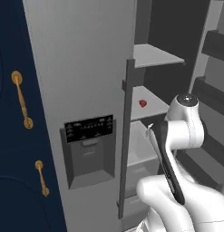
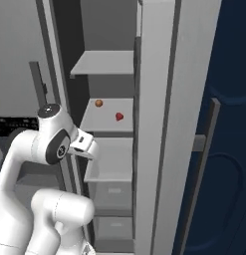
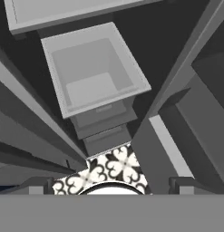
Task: Take the strawberry from the fridge and place it on top of the pancake, located on the dining counter.
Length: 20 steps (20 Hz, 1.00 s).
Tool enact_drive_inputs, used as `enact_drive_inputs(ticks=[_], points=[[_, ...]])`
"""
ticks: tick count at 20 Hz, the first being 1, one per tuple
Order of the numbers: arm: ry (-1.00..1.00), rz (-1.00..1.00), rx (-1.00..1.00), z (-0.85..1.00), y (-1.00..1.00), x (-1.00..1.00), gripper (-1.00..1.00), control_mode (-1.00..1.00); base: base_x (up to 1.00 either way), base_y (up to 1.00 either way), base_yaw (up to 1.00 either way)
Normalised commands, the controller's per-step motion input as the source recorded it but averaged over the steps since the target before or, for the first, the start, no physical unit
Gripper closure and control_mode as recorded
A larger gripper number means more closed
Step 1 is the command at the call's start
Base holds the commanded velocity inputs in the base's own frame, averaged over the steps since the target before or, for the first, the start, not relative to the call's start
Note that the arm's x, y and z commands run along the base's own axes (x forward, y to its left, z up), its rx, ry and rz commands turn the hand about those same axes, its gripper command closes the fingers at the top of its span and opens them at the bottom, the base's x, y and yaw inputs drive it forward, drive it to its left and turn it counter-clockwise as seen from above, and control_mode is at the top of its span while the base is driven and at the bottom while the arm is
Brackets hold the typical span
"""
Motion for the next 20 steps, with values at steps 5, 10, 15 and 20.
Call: enact_drive_inputs(ticks=[5,10,15,20], points=[[0.00,0.00,0.00,0.00,0.00,0.00,-1.00,1.00,0.30,-0.17,0.09],[0.00,0.00,0.00,0.00,0.00,0.00,-1.00,1.00,0.47,0.00,0.00],[0.00,0.00,0.00,0.00,0.00,0.00,-1.00,1.00,0.46,-0.10,0.00],[0.00,0.00,0.00,0.00,0.00,0.00,-1.00,1.00,0.31,-0.21,-0.02]])
